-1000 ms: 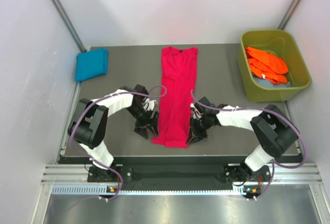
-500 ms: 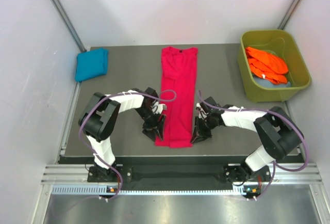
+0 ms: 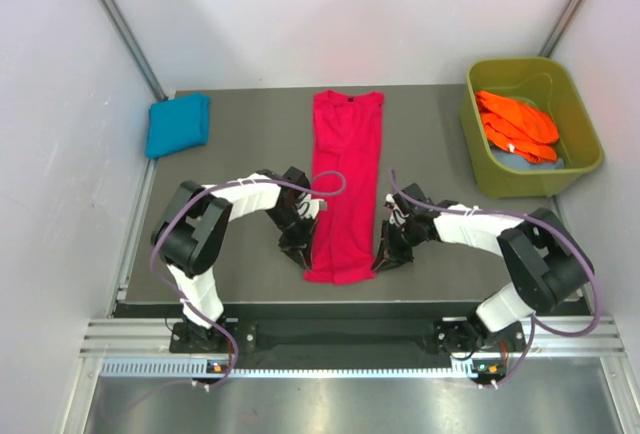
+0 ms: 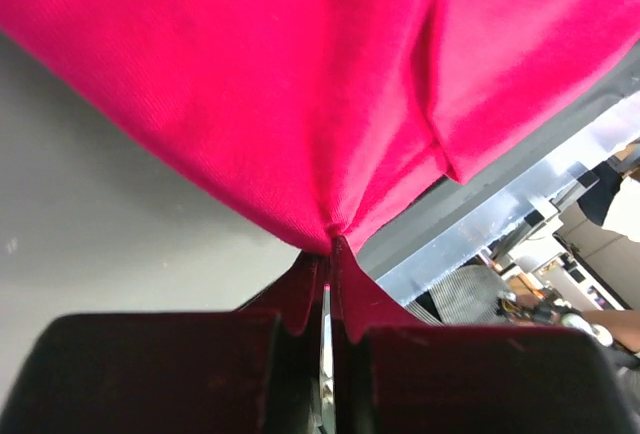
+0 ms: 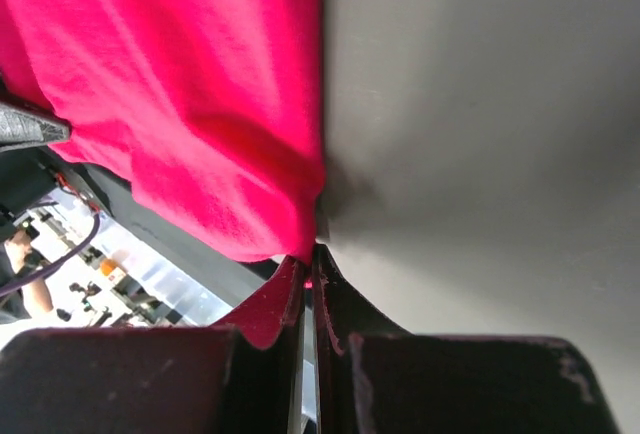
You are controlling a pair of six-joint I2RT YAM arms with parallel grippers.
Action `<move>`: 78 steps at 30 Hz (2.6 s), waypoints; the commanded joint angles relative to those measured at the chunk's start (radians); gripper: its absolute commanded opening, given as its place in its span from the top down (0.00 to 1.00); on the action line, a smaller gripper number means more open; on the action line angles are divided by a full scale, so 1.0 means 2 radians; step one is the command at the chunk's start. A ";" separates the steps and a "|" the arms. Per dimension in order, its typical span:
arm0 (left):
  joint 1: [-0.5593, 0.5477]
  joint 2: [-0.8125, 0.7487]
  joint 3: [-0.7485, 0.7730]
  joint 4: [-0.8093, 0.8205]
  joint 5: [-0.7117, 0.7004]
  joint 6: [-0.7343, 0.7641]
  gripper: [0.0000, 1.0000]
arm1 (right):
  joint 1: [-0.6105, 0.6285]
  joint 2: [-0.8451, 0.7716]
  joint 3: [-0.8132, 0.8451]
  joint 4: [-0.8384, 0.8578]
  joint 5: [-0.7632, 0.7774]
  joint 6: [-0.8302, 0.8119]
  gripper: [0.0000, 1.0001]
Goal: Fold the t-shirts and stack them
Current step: Fold the tshirt
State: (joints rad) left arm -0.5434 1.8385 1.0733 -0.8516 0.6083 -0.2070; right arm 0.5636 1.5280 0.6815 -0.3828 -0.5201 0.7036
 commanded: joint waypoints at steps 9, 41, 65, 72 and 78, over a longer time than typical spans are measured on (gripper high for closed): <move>0.000 -0.066 0.083 -0.056 -0.019 0.053 1.00 | -0.008 -0.071 0.132 -0.049 0.021 -0.076 1.00; 0.108 0.257 0.573 -0.103 -0.068 0.107 1.00 | -0.135 0.172 0.377 0.010 0.045 -0.136 1.00; 0.127 0.332 0.697 -0.037 -0.078 0.084 1.00 | -0.146 0.280 0.505 0.023 0.084 -0.155 1.00; 0.127 0.332 0.701 -0.018 -0.080 0.076 1.00 | -0.149 0.293 0.520 0.027 0.089 -0.158 1.00; 0.127 0.339 0.709 0.000 -0.099 0.079 0.94 | -0.148 0.310 0.533 0.033 0.099 -0.168 1.00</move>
State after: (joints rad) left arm -0.2958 2.5126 2.4367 -0.9253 0.4271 -0.0490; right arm 0.2764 2.1334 1.6909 -0.3614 -0.3473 0.3958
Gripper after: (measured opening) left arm 0.041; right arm 0.010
